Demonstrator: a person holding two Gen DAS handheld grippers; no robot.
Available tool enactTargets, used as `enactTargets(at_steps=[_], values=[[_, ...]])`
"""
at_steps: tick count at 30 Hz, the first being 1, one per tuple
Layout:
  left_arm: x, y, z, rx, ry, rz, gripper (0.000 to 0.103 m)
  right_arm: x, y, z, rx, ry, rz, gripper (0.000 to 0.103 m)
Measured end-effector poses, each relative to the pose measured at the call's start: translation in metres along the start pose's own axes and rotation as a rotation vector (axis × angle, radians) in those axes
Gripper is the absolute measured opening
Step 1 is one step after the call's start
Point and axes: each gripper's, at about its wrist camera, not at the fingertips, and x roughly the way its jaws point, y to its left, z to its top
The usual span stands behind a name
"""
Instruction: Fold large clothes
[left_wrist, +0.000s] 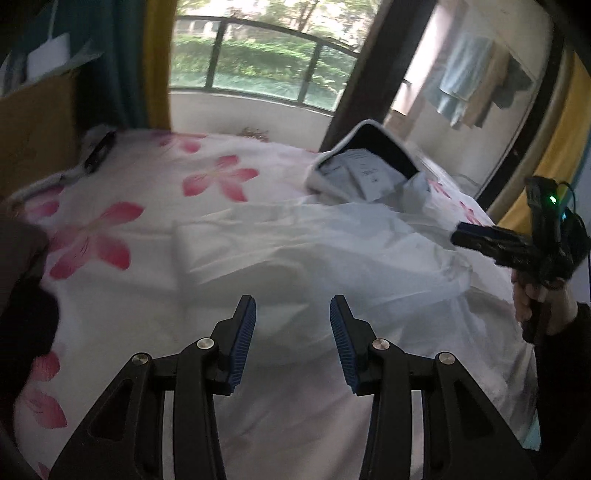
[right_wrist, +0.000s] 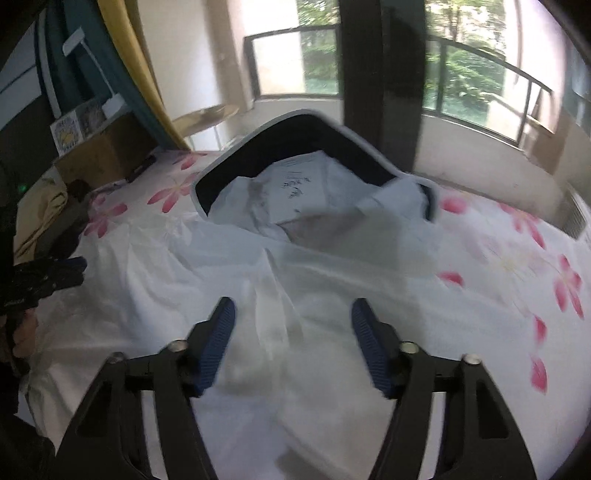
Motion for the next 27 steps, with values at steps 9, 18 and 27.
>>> enactTargets(at_steps=[9,18,27], values=[[0.016,0.011,-0.006,-0.023,0.041,0.0,0.044,0.063,0.017,0.02,-0.055,0.147,0.1,0.017],[0.019,0.013,-0.01,-0.023,0.041,0.007,0.044,0.005,0.005,0.032,-0.041,-0.029,0.019,0.003],[0.021,0.005,-0.01,0.02,0.048,0.06,0.044,-0.079,-0.04,-0.014,0.099,-0.19,-0.191,0.003]])
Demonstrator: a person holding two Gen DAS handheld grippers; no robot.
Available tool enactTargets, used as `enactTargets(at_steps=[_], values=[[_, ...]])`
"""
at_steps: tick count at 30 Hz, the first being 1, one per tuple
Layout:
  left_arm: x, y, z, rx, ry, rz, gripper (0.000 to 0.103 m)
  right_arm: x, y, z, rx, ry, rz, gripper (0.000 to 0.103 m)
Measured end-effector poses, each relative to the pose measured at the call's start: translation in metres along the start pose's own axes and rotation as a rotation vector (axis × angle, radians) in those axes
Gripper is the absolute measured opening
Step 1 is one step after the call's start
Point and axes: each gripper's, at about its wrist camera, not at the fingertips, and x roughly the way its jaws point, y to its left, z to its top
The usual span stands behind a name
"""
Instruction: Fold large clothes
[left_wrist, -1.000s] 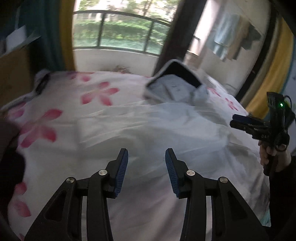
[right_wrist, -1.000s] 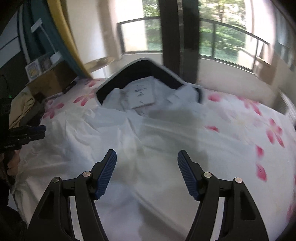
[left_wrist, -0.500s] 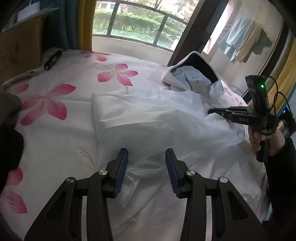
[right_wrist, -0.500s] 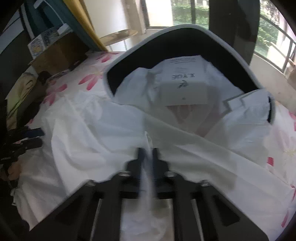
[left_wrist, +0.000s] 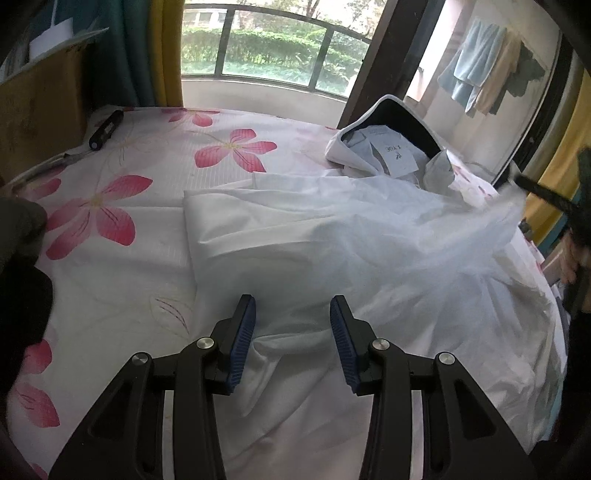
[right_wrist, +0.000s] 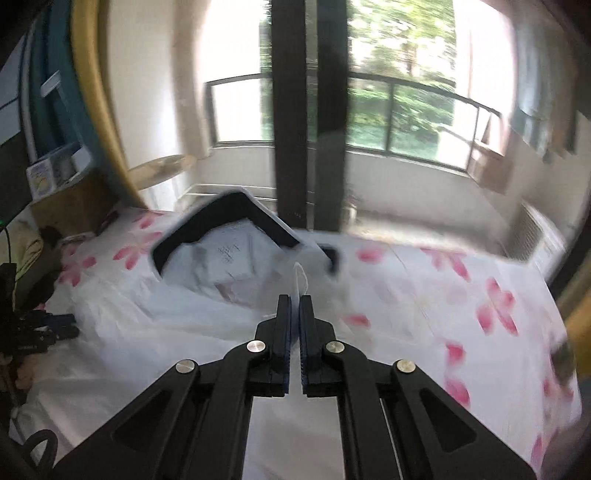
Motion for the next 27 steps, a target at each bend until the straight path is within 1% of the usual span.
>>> enactTargets(at_steps=[4,7,8,9,10,11,12,13,14,15,17,19,22,24,27], values=[[0.001,-0.004,0.001,0.026,0.017,0.026,0.044,-0.005,-0.019,-0.045,0.128,0.076,-0.008,0.004],[0.0,-0.007,0.004,0.042,0.04,0.059,0.044,-0.002,-0.028,-0.084,0.197,0.165,0.008,0.005],[-0.002,-0.007,0.006,0.044,0.04,0.073,0.044,-0.002,-0.03,-0.095,0.214,0.199,0.011,0.006],[-0.004,-0.008,0.007,0.046,0.036,0.079,0.044,-0.002,-0.031,-0.104,0.225,0.222,0.015,0.01],[-0.008,-0.008,0.009,0.051,0.024,0.084,0.044,-0.004,-0.031,-0.111,0.233,0.228,0.028,0.011],[-0.014,-0.009,0.012,0.06,0.009,0.089,0.044,-0.01,-0.031,-0.112,0.235,0.218,0.036,0.016],[-0.02,-0.009,0.015,0.069,-0.01,0.096,0.044,-0.013,-0.032,-0.112,0.234,0.219,0.034,0.025],[-0.024,-0.009,0.018,0.073,-0.025,0.1,0.044,-0.017,-0.033,-0.112,0.231,0.218,0.027,0.03],[-0.031,-0.009,0.022,0.08,-0.048,0.103,0.044,-0.021,-0.035,-0.109,0.226,0.21,0.02,0.041],[-0.036,-0.009,0.027,0.085,-0.065,0.103,0.044,-0.025,-0.038,-0.105,0.219,0.195,0.014,0.047],[-0.04,-0.007,0.036,0.091,-0.086,0.107,0.044,-0.032,-0.044,-0.096,0.195,0.157,0.008,0.05],[-0.038,-0.001,0.047,0.088,-0.091,0.12,0.044,-0.032,-0.05,-0.086,0.17,0.133,0.012,0.051],[-0.024,0.009,0.061,0.088,-0.076,0.141,0.044,-0.021,-0.055,-0.076,0.129,0.132,0.033,0.051],[-0.013,0.014,0.067,0.09,-0.054,0.152,0.044,-0.006,-0.054,-0.073,0.108,0.162,0.058,0.051],[0.007,0.02,0.072,0.101,-0.02,0.167,0.044,0.018,-0.051,-0.077,0.09,0.234,0.082,0.051]])
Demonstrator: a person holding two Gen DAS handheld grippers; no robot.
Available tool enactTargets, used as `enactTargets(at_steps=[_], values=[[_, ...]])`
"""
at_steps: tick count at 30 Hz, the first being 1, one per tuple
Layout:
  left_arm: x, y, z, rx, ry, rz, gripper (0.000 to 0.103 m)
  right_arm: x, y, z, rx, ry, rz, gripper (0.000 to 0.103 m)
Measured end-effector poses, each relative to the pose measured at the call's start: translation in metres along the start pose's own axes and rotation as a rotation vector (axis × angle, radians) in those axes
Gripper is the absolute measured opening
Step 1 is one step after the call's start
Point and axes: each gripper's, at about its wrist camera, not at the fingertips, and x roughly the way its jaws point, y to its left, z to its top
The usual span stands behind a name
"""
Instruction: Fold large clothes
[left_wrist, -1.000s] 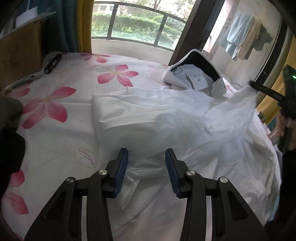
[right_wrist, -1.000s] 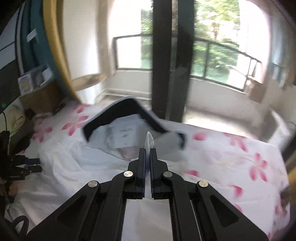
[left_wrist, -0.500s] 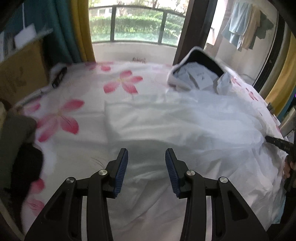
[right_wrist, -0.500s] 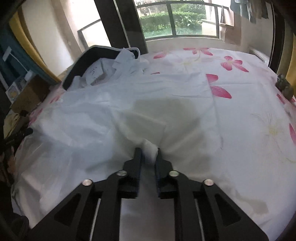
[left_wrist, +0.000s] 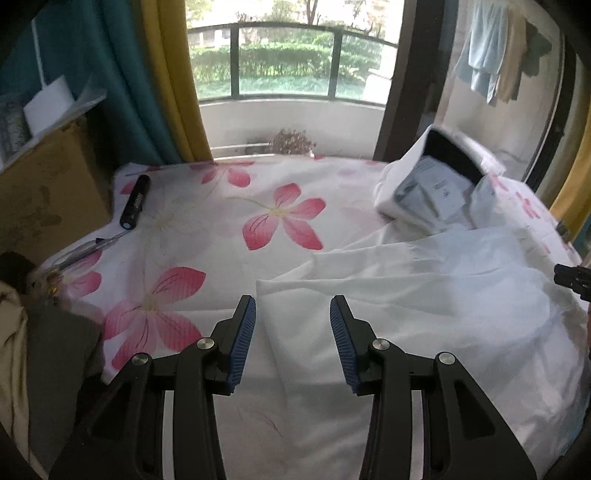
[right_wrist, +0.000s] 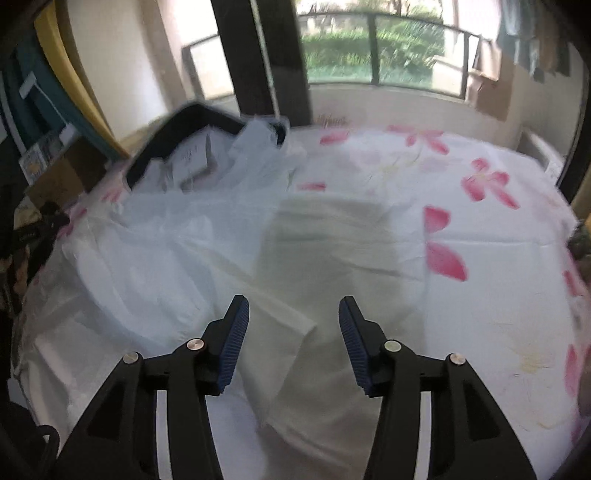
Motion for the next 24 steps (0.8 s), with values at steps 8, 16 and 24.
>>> enactTargets(at_steps=[8,16,24], values=[[0.041,0.003,-0.003,0.055,0.067,0.025,0.044,0.011,0.024,0.0,-0.128,0.031,-0.023,0.003],[0.04,0.0,0.01,0.093,-0.013,0.026,0.002,-0.007,0.025,0.036,-0.163,-0.066,-0.081,0.003],[0.039,0.015,0.029,0.003,-0.069,0.047,0.002,0.017,0.015,0.055,-0.132,-0.056,-0.083,0.003]])
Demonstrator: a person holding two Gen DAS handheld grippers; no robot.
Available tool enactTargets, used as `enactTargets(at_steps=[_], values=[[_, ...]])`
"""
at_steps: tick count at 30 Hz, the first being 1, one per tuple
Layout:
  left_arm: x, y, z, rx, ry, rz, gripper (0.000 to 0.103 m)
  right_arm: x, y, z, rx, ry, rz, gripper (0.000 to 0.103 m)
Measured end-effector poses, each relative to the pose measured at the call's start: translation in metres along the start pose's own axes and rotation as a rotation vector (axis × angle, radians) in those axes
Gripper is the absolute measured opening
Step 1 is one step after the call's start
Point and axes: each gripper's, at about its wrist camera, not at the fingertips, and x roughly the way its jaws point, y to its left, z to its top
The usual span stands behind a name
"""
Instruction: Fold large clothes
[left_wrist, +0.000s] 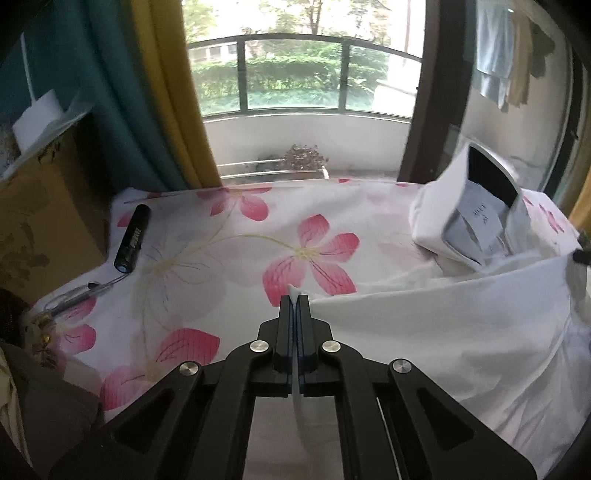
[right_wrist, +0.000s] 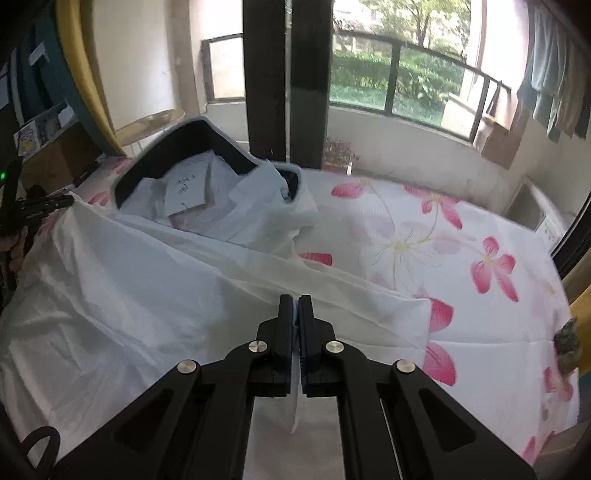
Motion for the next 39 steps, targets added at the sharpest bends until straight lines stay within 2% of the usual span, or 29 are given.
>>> enactTargets(at_steps=[4,7,9,11,13,18,23,25,29,35,39], values=[[0.015,-0.001,0.0,-0.01,0.023,-0.004,0.002,0.021,-0.004,-0.006,0.03,0.033,-0.012,0.003],[0.011,-0.006,-0.001,-0.01,0.027,-0.008,0.003,0.028,-0.009,-0.011,0.06,0.042,-0.028,0.004],[0.007,-0.009,-0.001,-0.013,0.031,0.002,0.011,0.031,-0.014,-0.012,0.085,0.055,-0.031,0.004],[0.0,-0.01,0.0,-0.026,0.022,0.003,0.038,0.03,-0.015,-0.013,0.091,0.061,-0.054,0.005],[-0.01,-0.014,0.001,-0.039,0.005,-0.022,0.044,0.027,-0.016,-0.013,0.095,0.063,-0.068,0.007],[-0.026,-0.036,-0.006,-0.012,0.013,-0.07,0.044,0.017,-0.02,-0.017,0.126,0.061,-0.086,0.018],[-0.027,-0.057,-0.024,0.013,0.061,-0.103,0.044,0.006,-0.02,-0.026,0.132,0.054,-0.089,0.024],[-0.025,-0.061,-0.032,0.01,0.091,-0.115,0.044,0.002,-0.02,-0.029,0.141,0.052,-0.085,0.026],[-0.027,-0.061,-0.039,-0.037,0.123,-0.149,0.044,-0.007,-0.026,-0.037,0.203,0.045,-0.044,0.036],[-0.047,-0.079,-0.049,-0.013,0.09,-0.134,0.044,-0.027,-0.022,-0.047,0.214,0.021,-0.05,0.049],[-0.06,-0.095,-0.053,0.024,0.063,-0.096,0.044,-0.039,-0.018,-0.053,0.219,0.009,-0.048,0.052]])
